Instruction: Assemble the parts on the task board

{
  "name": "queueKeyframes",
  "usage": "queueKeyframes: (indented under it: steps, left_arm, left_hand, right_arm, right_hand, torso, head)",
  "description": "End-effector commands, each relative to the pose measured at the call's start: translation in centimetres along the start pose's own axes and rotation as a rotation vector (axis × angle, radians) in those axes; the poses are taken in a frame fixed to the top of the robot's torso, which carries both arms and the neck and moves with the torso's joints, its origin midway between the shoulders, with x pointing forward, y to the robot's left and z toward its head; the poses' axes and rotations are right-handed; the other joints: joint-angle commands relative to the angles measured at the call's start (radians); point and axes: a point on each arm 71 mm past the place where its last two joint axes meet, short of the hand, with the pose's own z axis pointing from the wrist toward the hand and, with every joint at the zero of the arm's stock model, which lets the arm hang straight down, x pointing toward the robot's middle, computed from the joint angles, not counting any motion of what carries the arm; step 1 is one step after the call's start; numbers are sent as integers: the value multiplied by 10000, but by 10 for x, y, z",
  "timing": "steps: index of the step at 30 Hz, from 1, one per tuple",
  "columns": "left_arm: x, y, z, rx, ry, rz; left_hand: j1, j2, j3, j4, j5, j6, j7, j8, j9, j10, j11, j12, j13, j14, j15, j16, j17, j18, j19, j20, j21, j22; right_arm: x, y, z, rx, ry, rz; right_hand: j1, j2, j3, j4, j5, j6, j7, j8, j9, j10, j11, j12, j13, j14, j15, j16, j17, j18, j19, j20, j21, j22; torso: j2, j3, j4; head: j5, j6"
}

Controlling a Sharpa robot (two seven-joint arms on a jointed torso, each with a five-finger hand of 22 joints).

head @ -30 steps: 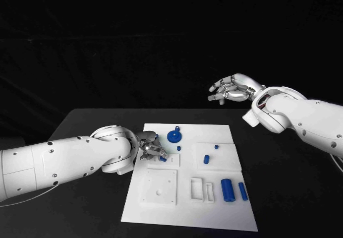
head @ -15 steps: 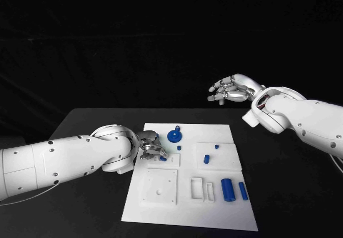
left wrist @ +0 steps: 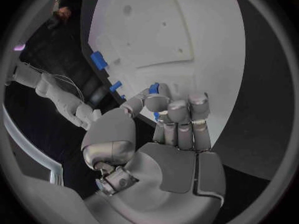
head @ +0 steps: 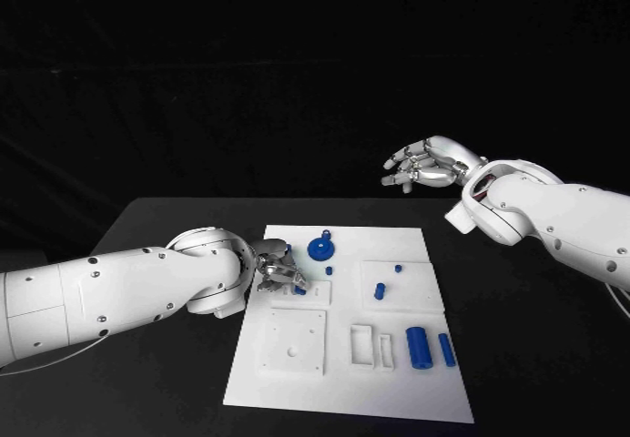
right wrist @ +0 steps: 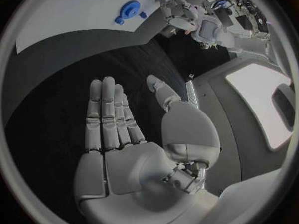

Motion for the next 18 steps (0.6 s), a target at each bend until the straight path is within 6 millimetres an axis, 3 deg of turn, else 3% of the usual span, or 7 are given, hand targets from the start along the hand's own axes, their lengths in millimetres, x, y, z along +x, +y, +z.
queueKeyframes:
  steps: [1, 5, 11, 18]
  left_arm:
    - [13, 7, 2, -452, 741, 326]
    - [13, 7, 2, -449, 735, 336]
    - [13, 7, 2, -446, 714, 357]
    - [12, 7, 3, -434, 641, 332]
  left_hand:
    - [4, -21, 6, 85, -64, 1832, -741, -4, -71, -192, -164, 53, -10, 112, -162, 31, -12, 85, -50, -848, 30, 107]
    - [26, -8, 17, 86, -58, 1852, -747, 6, -91, -187, -170, 69, -6, 119, -162, 47, -10, 88, -51, -850, 36, 108]
    - [113, 83, 45, 12, 388, 1894, -758, 44, -201, -199, -181, 131, 5, 122, -158, 107, -15, 93, -53, -847, 80, 117]
    - [70, 76, -2, 36, 257, 1897, -758, 59, -246, -207, -179, 150, 4, 120, -156, 123, -23, 91, -52, -842, 94, 114]
  right_arm:
    - [1, 0, 0, -67, 71, -52]
    - [2, 0, 0, -60, 79, -48]
    - [2, 0, 0, -50, 80, -49]
    - [2, 0, 0, -50, 93, -44]
  right_hand:
    - [77, 37, -41, 10, 58, 8, 68, 52, -14, -91, -2, 44, -18, 2, 45, -44, 15, 64, -11, 9, -60, 17]
    - [78, 38, -41, 10, 62, 9, 67, 53, -15, -91, -3, 46, -20, 2, 45, -46, 17, 64, -11, 9, -61, 18]
    - [77, 40, -41, 11, 66, 10, 67, 54, -16, -91, -3, 48, -23, 3, 45, -47, 20, 64, -10, 10, -62, 20]
    - [75, 42, -42, 12, 70, 13, 67, 56, -16, -91, -3, 50, -27, 4, 45, -49, 23, 64, -10, 10, -63, 22]
  torso:
    - [-1, 0, 6]
    - [1, 4, 6]
    - [1, -2, -1]
    - [2, -4, 2]
  head:
    - [5, -17]
    - [16, -20]
    - [24, -28]
    - [22, -17]
